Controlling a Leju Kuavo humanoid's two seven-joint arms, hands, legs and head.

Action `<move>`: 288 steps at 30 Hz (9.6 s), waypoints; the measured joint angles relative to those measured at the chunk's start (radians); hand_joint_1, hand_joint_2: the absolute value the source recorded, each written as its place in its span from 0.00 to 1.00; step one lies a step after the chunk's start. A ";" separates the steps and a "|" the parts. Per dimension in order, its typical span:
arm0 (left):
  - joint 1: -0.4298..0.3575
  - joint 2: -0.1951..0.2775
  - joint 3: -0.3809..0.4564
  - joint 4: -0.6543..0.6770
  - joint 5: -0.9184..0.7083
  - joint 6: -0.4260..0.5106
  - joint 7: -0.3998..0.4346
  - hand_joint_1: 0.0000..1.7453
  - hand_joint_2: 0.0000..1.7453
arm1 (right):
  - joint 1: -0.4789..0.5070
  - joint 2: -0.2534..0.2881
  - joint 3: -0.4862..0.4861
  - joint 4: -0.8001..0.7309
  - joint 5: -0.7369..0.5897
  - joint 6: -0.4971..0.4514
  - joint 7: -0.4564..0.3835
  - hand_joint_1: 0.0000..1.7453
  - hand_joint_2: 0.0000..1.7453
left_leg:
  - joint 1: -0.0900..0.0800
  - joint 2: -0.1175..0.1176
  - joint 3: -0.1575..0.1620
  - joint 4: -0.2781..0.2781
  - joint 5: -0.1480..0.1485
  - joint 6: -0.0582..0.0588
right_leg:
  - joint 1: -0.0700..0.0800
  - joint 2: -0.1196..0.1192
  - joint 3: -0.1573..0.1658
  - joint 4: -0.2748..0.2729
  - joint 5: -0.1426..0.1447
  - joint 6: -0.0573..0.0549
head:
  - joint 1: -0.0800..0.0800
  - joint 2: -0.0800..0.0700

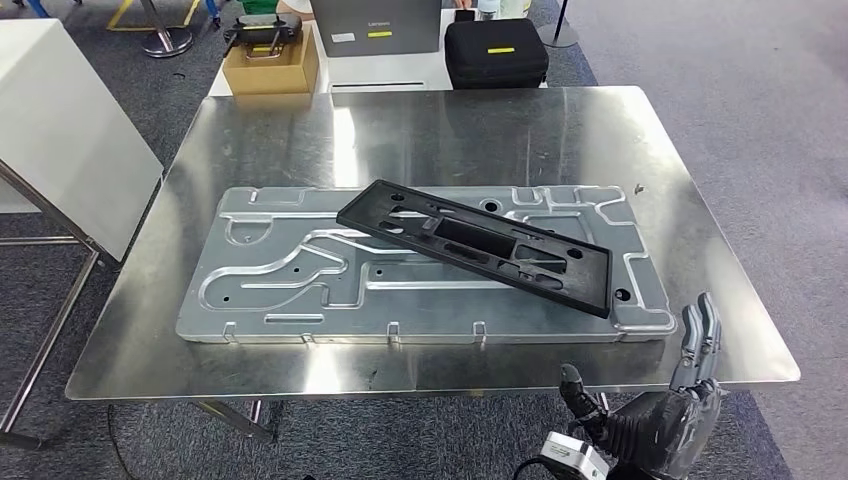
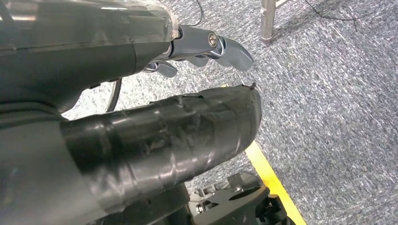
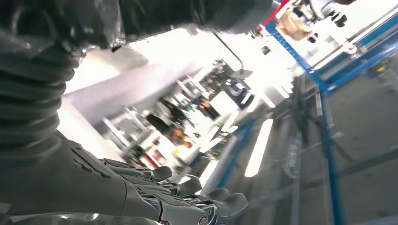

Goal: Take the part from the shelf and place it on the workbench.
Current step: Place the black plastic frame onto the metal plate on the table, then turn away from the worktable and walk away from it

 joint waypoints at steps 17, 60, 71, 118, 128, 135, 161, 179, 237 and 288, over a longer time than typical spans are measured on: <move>-0.002 0.000 0.019 0.000 0.001 0.002 0.006 0.00 0.00 | 0.049 0.057 -0.026 -0.004 -0.054 0.000 -0.009 0.00 1.00 | 0.001 0.008 0.077 -0.037 -0.030 0.033 | -0.002 -0.001 -0.086 0.062 0.006 0.028 | 0.000 0.000; -0.001 -0.002 0.035 0.000 0.019 0.018 0.003 0.00 0.00 | 0.096 0.098 -0.088 0.036 -0.141 0.000 -0.018 0.00 1.00 | -0.010 0.018 -0.034 0.003 0.047 0.007 | 0.003 -0.003 0.094 -0.014 -0.073 0.013 | 0.000 0.000; -0.001 -0.002 0.045 0.000 0.024 0.018 0.002 0.00 0.00 | 0.094 0.104 -0.089 0.048 -0.132 0.000 -0.011 0.00 1.00 | -0.001 0.013 0.061 0.108 -0.066 -0.017 | 0.003 -0.014 -0.072 0.003 0.053 -0.006 | -0.004 0.000; -0.001 -0.004 0.047 0.000 0.022 0.016 0.004 0.00 0.00 | 0.101 0.111 -0.121 0.068 -0.126 0.000 0.001 0.00 1.00 | -0.015 0.021 -0.025 -0.020 0.035 0.045 | 0.003 -0.007 0.095 0.024 -0.063 0.028 | -0.001 0.000; 0.002 -0.005 0.048 0.000 0.023 0.013 0.002 0.00 0.00 | 0.103 0.112 -0.128 0.071 -0.128 0.000 0.015 0.00 1.00 | 0.000 0.013 -0.102 0.242 -0.141 -0.005 | 0.007 -0.017 0.045 -0.058 -0.003 -0.019 | -0.004 0.000; -0.001 -0.005 0.048 0.000 0.023 0.013 0.002 0.00 0.00 | 0.107 0.112 -0.136 0.077 -0.142 0.000 0.022 0.00 1.00 | 0.003 0.010 0.129 -0.041 -0.082 0.002 | 0.006 -0.016 -0.040 -0.009 0.044 0.011 | -0.004 0.000; 0.006 -0.005 0.059 0.000 0.034 0.015 -0.003 0.00 0.00 | 0.120 0.102 -0.228 0.193 -0.322 0.100 0.020 0.00 0.00 | 0.001 0.010 -0.056 0.193 -0.089 -0.003 | 0.006 0.004 0.064 -0.040 -0.030 -0.016 | -0.006 0.000; 0.007 -0.012 0.067 0.000 0.034 0.016 0.006 0.00 0.00 | 0.007 0.174 -0.601 0.498 -0.320 0.310 -0.024 0.00 0.00 | 0.001 0.068 0.049 -0.035 -0.021 0.029 | 0.000 -0.047 0.032 0.008 -0.029 0.033 | -0.002 0.000; 0.017 -0.004 0.095 0.000 0.038 -0.013 -0.022 0.00 0.00 | -0.263 0.121 -1.166 1.677 0.062 0.278 0.528 0.00 0.00 | 0.003 0.053 0.058 -0.049 -0.015 0.044 | 0.000 0.004 -0.135 0.268 -0.124 0.036 | 0.001 0.000; 0.014 0.008 0.121 0.000 0.053 -0.035 -0.053 0.00 0.00 | -0.275 0.115 -1.175 1.683 0.090 0.281 0.548 0.00 0.00 | 0.008 -0.075 0.028 0.009 -0.022 0.014 | 0.002 0.106 0.012 -0.003 -0.005 -0.003 | 0.001 0.000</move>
